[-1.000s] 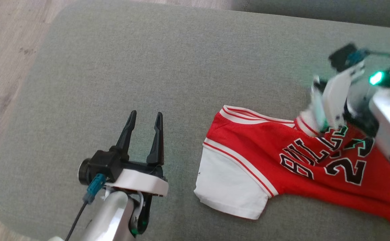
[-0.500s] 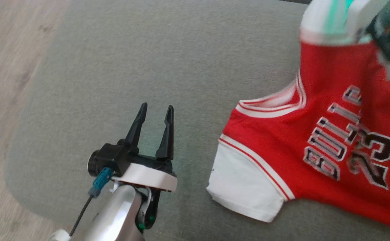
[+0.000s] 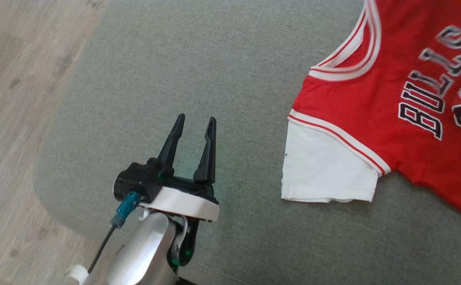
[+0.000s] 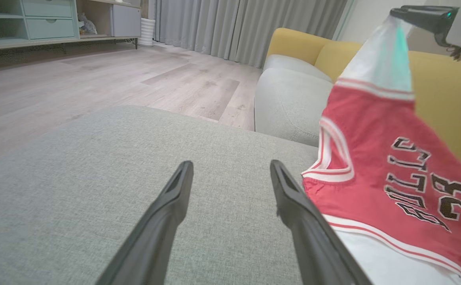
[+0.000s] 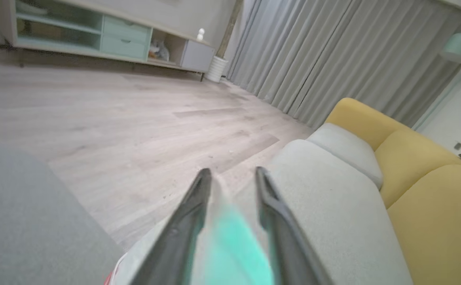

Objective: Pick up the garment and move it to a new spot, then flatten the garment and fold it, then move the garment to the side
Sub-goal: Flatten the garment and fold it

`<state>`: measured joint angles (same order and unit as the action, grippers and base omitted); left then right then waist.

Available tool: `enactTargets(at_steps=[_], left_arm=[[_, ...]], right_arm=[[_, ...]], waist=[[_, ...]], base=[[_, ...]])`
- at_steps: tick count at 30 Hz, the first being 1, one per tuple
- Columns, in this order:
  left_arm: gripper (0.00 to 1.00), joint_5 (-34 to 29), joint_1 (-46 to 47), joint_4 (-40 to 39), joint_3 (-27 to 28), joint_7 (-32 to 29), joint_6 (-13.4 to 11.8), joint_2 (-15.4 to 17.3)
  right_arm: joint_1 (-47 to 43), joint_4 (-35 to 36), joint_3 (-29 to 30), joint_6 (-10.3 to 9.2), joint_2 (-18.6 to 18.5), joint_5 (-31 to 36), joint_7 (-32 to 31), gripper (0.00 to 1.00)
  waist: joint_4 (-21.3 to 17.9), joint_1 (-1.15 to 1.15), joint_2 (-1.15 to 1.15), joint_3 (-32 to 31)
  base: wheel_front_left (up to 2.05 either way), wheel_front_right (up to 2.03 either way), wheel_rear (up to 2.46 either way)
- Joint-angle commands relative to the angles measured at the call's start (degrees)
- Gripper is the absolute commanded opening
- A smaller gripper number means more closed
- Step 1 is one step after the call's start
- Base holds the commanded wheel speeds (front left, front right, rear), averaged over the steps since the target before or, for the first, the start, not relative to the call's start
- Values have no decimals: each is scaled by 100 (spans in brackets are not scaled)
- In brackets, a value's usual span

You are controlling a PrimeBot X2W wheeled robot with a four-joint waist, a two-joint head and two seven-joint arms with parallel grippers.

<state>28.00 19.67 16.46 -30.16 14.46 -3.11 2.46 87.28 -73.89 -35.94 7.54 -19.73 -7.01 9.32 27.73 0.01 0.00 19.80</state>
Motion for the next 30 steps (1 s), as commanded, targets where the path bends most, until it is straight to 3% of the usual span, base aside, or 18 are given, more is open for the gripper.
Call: enactTargets(at_steps=[1, 6, 11, 21, 30], left_arm=[[100, 34, 187, -184, 147, 54, -51, 42], [100, -37, 224, -157, 240, 54, -73, 42], [100, -289, 131, -98, 590, 54, -67, 42], [100, -909, -340, -7, 1461, 54, 162, 72], [100, -1127, -762, 16, 1774, 54, 329, 58]], right_arm=[[-18, 103, 24, -5, 182, 112, -8, 100], [-441, 45, 528, -5, 422, 167, 230, 100], [-1128, 279, 1251, -5, 808, 92, 551, 100], [-4595, 3558, 3346, -5, 1529, 747, 566, 100], [-7122, 5258, 3729, -5, 1682, 591, 567, 100]], waist=[[-29, -1, 0, 15], [-295, -1, 0, -86], [-854, -1, 0, -395], [-2112, -1, 0, -1104], [-2655, -1, 0, -1414]], base=[[0, 0, 0], [0, 0, 0], [0, 0, 0], [0, 0, 0], [0, 0, 0]])
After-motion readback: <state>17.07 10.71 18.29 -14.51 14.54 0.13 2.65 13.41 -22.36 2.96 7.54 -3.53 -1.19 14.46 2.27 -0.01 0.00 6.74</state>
